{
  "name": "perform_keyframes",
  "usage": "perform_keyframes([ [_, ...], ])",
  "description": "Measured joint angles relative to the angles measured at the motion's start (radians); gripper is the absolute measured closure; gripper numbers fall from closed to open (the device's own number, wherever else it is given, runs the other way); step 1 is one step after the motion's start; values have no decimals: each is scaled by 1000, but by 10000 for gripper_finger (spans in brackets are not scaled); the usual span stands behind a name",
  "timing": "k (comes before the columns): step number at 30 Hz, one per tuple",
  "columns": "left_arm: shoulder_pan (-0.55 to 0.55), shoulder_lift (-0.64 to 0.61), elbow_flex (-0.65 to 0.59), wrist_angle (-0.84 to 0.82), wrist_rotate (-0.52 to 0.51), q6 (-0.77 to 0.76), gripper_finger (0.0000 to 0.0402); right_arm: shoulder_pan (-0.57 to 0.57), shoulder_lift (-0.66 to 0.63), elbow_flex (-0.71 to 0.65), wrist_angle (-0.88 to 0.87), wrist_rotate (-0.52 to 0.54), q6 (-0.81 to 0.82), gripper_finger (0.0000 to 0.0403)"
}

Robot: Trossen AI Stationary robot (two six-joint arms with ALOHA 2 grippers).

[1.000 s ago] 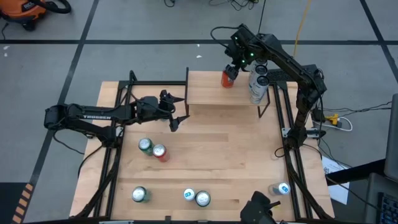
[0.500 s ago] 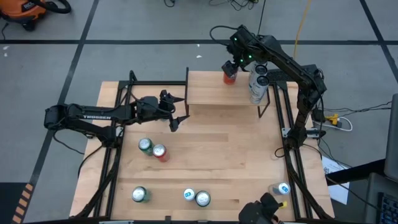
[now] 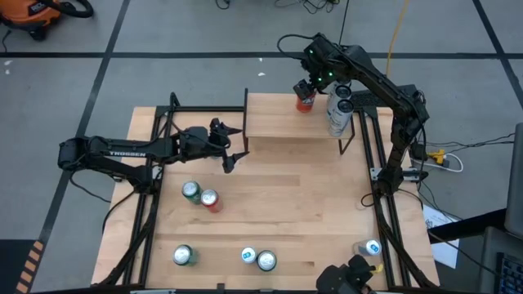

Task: Place canned beverage on shelf
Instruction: Put the bottom right red soda can on the shelf

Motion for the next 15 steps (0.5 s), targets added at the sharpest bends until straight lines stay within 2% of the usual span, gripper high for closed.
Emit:
perform_keyframes([
  [4, 0, 0, 0, -37, 0, 0, 17, 0, -18, -2, -11, 85, -4, 160],
  [6, 0, 0, 0, -47, 0, 0, 17, -10, -30, -5, -15, 93, -10, 160],
  [10, 0, 0, 0, -46, 0, 0, 17, -22, -41, -5, -13, 76, -13, 160],
  [13, 0, 0, 0, -44, 0, 0, 17, -32, -42, -5, -13, 8, -9, 160],
  [15, 0, 0, 0, -44, 0, -1, 17, -33, -41, -5, -7, 0, -3, 160],
])
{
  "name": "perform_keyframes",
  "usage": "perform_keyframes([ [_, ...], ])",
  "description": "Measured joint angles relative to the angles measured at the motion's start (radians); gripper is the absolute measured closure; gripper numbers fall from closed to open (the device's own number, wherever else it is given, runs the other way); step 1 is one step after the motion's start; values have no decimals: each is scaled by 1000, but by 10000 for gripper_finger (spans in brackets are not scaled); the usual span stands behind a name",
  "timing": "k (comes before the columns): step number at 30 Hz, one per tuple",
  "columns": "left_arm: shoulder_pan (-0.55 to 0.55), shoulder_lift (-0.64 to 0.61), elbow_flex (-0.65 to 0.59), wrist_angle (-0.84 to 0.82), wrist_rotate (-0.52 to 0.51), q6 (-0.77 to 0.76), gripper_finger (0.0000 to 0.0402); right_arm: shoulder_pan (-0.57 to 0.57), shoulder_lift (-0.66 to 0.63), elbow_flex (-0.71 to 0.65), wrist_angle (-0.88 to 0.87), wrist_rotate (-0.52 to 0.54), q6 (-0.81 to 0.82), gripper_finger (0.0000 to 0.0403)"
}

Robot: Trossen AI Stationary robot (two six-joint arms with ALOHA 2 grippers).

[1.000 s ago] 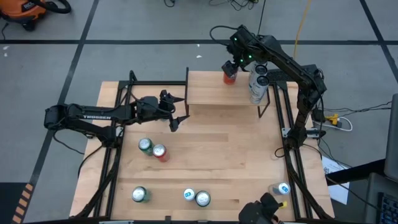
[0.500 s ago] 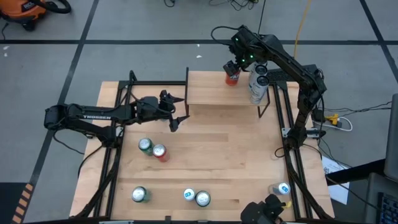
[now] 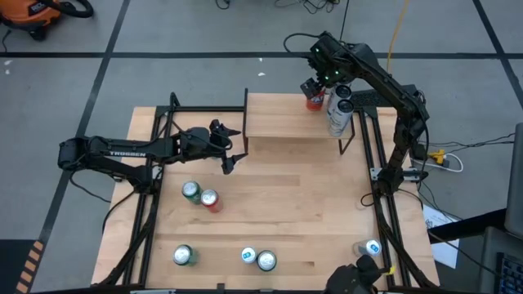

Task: Place canned beverage on shelf
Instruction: Put the bottom right red soda can on the shelf, then put the bottom red soda can on the shelf aligned with the other red soda can

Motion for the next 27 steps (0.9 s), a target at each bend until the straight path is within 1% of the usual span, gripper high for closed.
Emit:
perform_keyframes([
  [4, 0, 0, 0, 0, 0, 0, 17, -1, 0, 0, 5, -4, 1, 160],
  [8, 0, 0, 0, 0, 0, 0, 17, -13, 1, 0, 14, -56, 0, 160],
  [13, 0, 0, 0, 0, 0, 0, 17, -12, 2, 0, 24, -54, 0, 155],
  [15, 0, 0, 0, 0, 0, 0, 17, -12, 2, 0, 25, -54, 0, 141],
  [19, 0, 0, 0, 0, -4, 11, 17, -12, 2, 1, 29, -54, 11, 96],
  [23, 0, -21, 0, -6, -73, 34, 17, -12, 1, 2, 44, -53, 28, 59],
  [24, 0, -31, 0, -3, -92, 37, 17, -12, -2, 2, 46, -53, 32, 54],
  [27, 0, -93, 1, -78, -169, 56, 17, -12, -25, 2, 71, -50, 37, 50],
])
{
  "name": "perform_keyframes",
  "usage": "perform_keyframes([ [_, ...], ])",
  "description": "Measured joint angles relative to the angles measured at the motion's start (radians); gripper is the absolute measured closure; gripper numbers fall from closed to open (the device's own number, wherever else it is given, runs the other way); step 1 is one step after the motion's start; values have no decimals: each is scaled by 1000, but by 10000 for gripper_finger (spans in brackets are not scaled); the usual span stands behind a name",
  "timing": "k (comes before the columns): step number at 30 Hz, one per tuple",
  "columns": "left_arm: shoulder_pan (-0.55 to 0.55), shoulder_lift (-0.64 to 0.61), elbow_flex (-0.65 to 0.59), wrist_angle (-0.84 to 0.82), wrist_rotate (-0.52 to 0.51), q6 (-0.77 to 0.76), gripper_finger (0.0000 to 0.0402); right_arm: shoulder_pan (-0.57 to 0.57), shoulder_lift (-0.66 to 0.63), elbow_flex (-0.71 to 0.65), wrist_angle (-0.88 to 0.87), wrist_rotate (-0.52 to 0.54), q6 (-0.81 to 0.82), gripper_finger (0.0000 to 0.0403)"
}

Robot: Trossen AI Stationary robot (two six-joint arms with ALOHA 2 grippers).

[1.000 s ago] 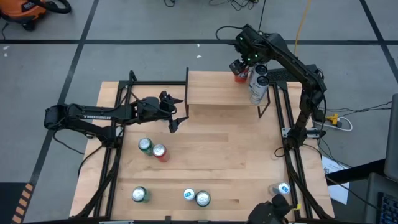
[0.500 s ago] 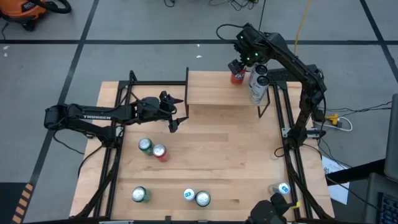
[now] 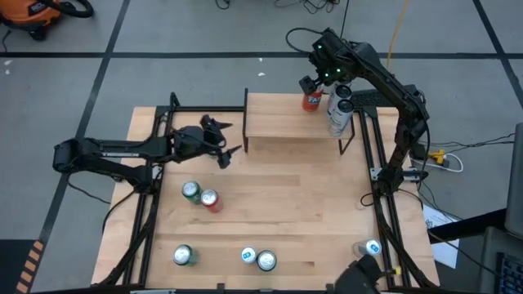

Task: Place canned beverage on shelf
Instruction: Put the bottom red soda can on the shelf aligned with the other red soda can

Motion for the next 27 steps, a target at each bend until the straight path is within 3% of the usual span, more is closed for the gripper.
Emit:
perform_keyframes([
  [3, 0, -92, 3, -99, -67, -33, 17, 12, -50, 0, 31, 5, -1, 49],
  [10, -82, -215, 4, -351, -67, -159, 17, 150, -210, 1, 108, 32, -79, 49],
  [14, -177, -195, 4, -466, 16, -161, 18, 320, -276, 1, 150, 47, -86, 49],
  [19, -307, -197, 4, -531, 174, -160, 18, 532, -315, -101, 196, 174, -42, 49],
  [24, -379, -204, 4, -653, 184, -161, 18, 662, -337, -257, 255, 265, 32, 49],
  [27, -402, -203, 4, -695, 261, -162, 18, 711, -347, -351, 332, 263, 63, 49],
])
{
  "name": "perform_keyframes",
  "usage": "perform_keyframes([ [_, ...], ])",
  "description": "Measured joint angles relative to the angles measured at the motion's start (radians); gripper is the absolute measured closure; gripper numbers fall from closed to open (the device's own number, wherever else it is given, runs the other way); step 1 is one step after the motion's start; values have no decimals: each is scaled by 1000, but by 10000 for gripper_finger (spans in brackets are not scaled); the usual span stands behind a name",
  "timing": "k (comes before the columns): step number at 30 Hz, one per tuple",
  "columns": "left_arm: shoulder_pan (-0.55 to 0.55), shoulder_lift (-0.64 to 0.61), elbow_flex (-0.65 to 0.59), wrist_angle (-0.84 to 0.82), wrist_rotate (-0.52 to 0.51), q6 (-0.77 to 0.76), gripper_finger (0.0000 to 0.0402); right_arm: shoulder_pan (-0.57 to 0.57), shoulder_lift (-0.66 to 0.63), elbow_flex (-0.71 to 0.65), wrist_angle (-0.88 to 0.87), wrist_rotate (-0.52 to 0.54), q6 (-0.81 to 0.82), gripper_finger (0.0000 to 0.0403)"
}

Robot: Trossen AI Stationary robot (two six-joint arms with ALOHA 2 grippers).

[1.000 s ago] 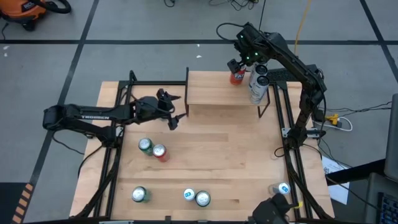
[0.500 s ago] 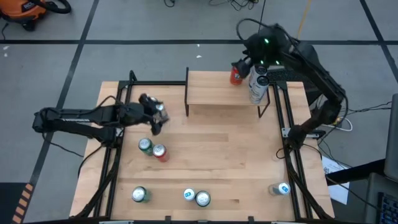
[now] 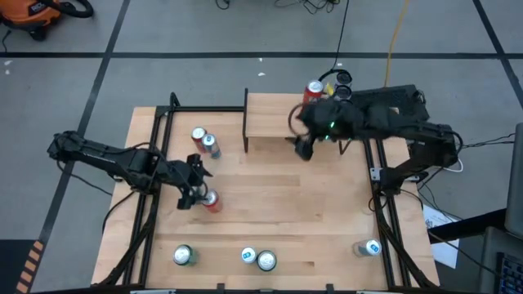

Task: Place canned beverage on shelf
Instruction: Put the bottom red soda can on the shelf aligned with the other red soda can

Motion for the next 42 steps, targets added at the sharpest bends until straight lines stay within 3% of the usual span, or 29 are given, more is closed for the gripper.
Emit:
perform_keyframes([
  [8, -47, 14, 0, -7, 43, -51, 18, 100, -5, -147, 153, 6, 42, 49],
  [16, -67, 127, -43, 33, 19, -25, 18, 189, -5, -251, 248, 164, 55, 49],
  [20, -67, 167, -58, 70, -28, -24, 23, 210, -5, -349, 342, 184, 76, 49],
  [25, -64, 183, -58, 176, -34, -25, 85, 229, -4, -508, 471, 185, 153, 49],
  [30, -40, 201, -58, 328, -150, -96, 156, 279, -4, -650, 636, 196, 239, 49],
  [36, 7, 277, -56, 545, -175, -71, 189, 352, -4, -751, 864, 267, 175, 49],
  [39, 19, 288, -27, 494, -141, -29, 191, 357, 8, -787, 1011, 234, 94, 49],
  [42, 15, 260, 17, 339, -90, -44, 191, 353, 35, -793, 1056, 171, 44, 49],
])
